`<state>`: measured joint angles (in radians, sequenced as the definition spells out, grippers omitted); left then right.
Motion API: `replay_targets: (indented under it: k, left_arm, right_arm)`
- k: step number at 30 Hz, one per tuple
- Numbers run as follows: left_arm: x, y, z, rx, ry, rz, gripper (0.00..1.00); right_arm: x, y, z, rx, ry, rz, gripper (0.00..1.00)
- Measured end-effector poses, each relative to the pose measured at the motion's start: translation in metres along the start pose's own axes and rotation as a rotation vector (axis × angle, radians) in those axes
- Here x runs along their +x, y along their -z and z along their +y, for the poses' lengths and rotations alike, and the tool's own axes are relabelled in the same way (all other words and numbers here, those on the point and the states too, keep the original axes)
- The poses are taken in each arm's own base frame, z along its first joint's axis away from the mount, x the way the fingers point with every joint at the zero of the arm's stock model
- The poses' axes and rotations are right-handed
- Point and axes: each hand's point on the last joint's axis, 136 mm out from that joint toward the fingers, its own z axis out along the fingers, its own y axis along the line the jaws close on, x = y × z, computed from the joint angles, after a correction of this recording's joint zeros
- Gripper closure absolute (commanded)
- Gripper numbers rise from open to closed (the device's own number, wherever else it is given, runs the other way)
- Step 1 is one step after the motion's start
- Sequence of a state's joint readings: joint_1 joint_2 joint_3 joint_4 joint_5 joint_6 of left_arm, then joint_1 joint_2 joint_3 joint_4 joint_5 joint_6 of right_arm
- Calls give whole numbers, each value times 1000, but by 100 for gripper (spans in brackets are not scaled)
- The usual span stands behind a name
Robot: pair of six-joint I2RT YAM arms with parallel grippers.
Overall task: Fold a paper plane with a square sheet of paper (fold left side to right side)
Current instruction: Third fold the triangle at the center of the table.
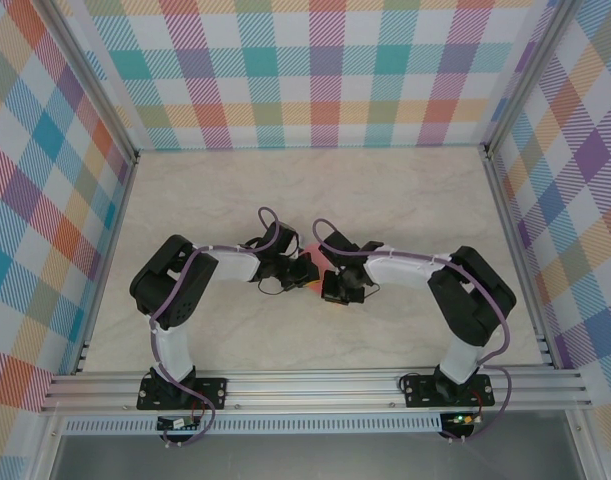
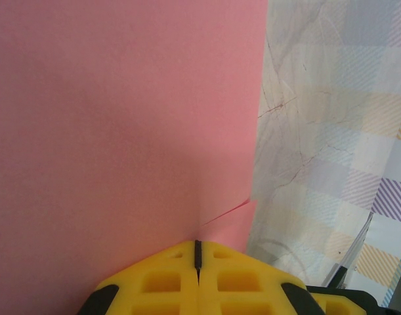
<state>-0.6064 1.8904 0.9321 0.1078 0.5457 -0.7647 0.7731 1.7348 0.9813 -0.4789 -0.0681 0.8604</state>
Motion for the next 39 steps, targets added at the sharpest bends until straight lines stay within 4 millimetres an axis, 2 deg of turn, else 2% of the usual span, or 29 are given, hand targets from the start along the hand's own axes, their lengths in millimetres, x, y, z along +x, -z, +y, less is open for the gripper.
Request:
replay_targets:
  k: [17, 26, 29, 31, 35, 39]
  left_arm:
    - [2, 0, 0, 3, -2, 10, 99]
    - [3, 0, 0, 3, -3, 14, 98]
    - [3, 0, 0, 4, -4, 14, 95]
    - [2, 1, -1, 2, -7, 14, 89]
    - [0, 9, -4, -5, -8, 4, 69]
    - [-13, 36, -23, 31, -31, -55, 50]
  right_arm:
    - [4, 4, -19, -45, -30, -32, 97]
    - [13, 11, -40, -16, -53, -16, 94]
    - [19, 15, -51, 25, -46, -2, 84]
    - [25, 20, -61, 61, -22, 12, 74]
    - [24, 31, -61, 61, 56, -9, 56]
    - [18, 34, -53, 46, 150, -22, 33]
